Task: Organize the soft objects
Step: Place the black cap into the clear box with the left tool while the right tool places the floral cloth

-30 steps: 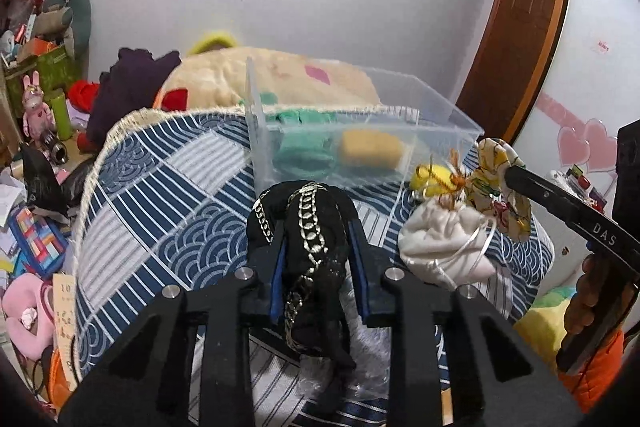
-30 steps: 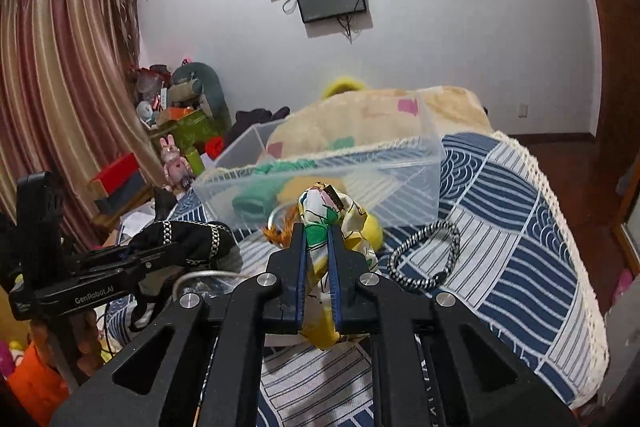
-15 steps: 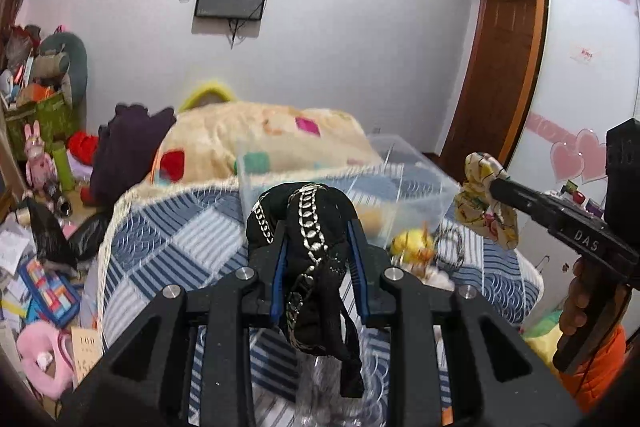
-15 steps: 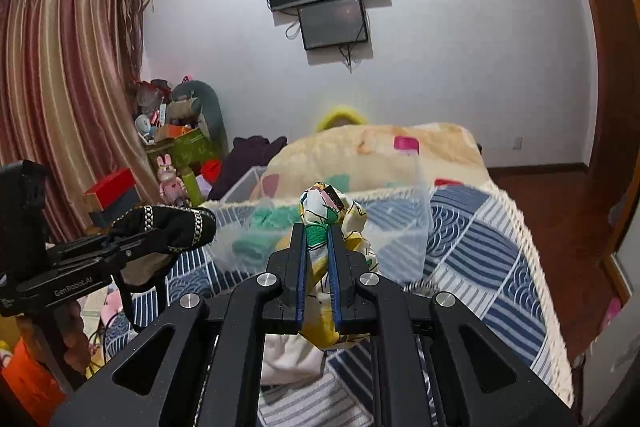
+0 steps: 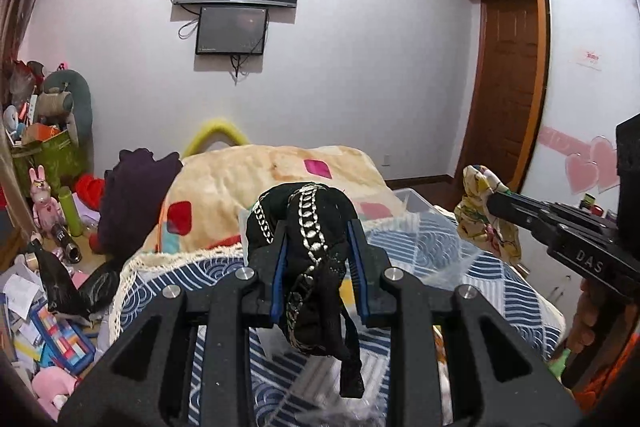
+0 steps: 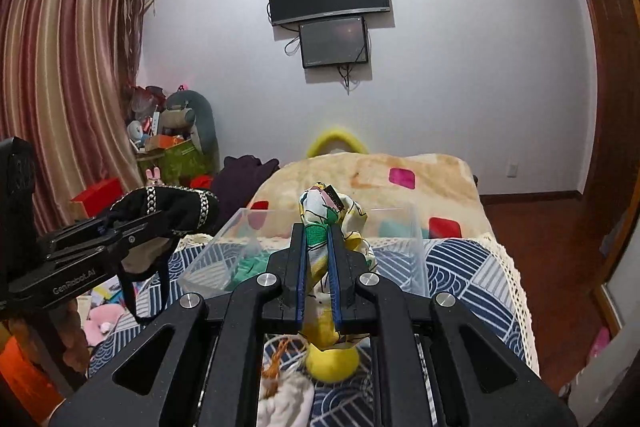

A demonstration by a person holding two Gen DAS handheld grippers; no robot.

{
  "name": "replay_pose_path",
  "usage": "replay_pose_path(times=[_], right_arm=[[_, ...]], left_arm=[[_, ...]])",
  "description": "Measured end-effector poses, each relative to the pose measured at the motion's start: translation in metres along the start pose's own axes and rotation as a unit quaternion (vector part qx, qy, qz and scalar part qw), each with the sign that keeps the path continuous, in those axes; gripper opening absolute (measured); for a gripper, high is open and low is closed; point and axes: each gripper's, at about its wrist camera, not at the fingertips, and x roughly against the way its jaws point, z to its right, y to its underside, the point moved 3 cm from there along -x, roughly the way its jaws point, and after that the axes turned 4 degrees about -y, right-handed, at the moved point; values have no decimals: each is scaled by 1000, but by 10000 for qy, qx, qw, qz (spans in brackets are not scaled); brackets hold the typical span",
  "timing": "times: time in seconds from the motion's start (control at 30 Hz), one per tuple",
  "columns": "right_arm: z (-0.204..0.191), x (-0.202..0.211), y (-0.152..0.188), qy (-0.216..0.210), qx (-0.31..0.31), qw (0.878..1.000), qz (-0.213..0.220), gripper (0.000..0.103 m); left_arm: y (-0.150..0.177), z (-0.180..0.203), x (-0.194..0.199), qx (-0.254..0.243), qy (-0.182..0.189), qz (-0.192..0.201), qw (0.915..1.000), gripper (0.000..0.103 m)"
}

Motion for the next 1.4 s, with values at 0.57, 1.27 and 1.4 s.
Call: replay_pose_path(times=[0.57,1.27,1.4], right_arm=[[21,-76,23,352,-22,9936,-1075,9],[17,-76,31,285,49,9876,-1542,21],[14,-61,23,315,59,9910,-1296,41]], left_arm=[[18,3,-91,29,31,-803,9968,27],[36,16,-94,-296,67,-1286,9912,62],[31,11,-83,-197,101,-1247,9919,63]])
